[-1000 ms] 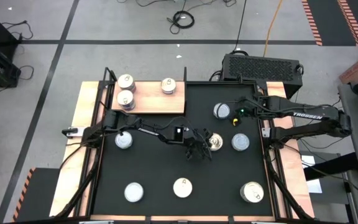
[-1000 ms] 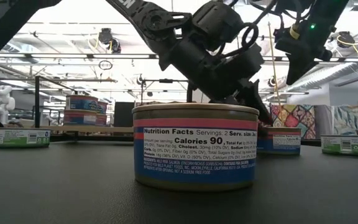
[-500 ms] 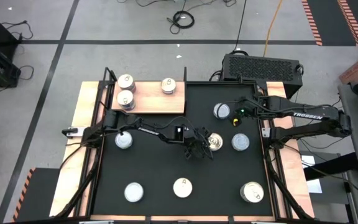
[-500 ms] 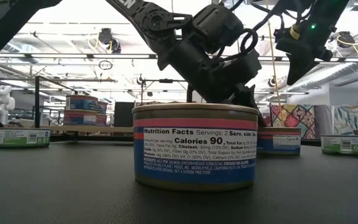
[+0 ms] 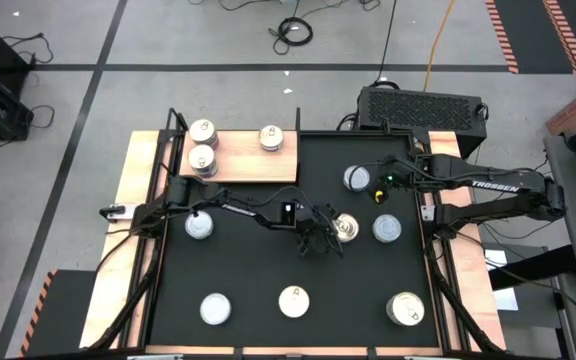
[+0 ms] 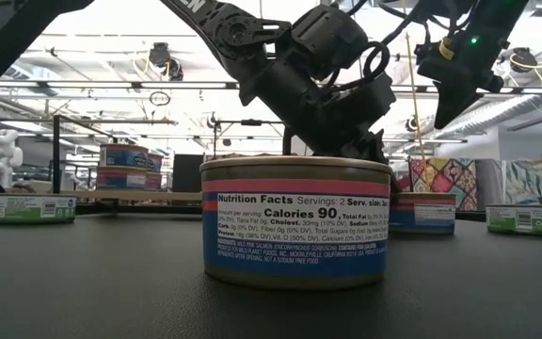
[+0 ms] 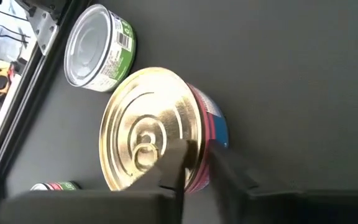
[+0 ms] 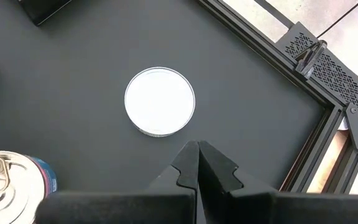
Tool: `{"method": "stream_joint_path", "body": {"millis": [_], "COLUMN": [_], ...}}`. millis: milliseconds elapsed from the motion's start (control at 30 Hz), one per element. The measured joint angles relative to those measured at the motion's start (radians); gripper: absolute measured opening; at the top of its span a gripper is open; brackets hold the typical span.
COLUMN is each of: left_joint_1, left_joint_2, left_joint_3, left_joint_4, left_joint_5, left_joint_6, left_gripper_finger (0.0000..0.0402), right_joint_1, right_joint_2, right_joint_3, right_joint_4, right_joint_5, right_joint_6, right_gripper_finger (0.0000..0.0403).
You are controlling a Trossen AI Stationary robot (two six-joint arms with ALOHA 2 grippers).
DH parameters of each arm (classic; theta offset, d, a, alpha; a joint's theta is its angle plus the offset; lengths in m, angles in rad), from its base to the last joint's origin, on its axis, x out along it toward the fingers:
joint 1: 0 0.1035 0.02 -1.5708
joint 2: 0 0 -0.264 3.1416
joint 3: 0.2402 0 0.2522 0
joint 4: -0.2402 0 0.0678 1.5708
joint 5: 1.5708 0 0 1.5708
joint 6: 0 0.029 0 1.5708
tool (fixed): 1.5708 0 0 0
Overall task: Stack canned seafood by type on shelf
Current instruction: Stack the blue tuna can on top of the blue tuna can on the shelf
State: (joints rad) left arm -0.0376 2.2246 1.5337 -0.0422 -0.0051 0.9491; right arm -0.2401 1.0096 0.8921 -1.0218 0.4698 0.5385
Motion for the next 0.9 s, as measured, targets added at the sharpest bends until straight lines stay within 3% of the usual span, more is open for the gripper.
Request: {"method": "stream_joint_path", "body": {"millis": [100, 400, 900], "left_joint_1": [-0.003, -0.022, -0.026], "left_joint_2": [-0.001, -0.053, -0.34], "left_joint_3": [0.001, -0.003, -0.022], "left_joint_4": [0.003, -0.101, -0.346], "left_joint_5": [0.0, -0.03, -0.024], "left_joint_6": [-0.001, -0.012, -0.205], "left_gripper_finger": [0.0011, 0.0002, 0.0], "right_joint_1": [0.0, 0.0, 0.0], "right_joint_2": [0.0, 0.0, -0.001], "right_joint_3": [0.0, 0.0, 0.0], "right_joint_4": [0.0, -0.002, -0.001], "right_joint_5": [0.0, 0.0, 0.003], "right_joint_6": [0.0, -0.011, -0.027], "right_gripper_finger": [0.0, 0.0, 0.0]}}
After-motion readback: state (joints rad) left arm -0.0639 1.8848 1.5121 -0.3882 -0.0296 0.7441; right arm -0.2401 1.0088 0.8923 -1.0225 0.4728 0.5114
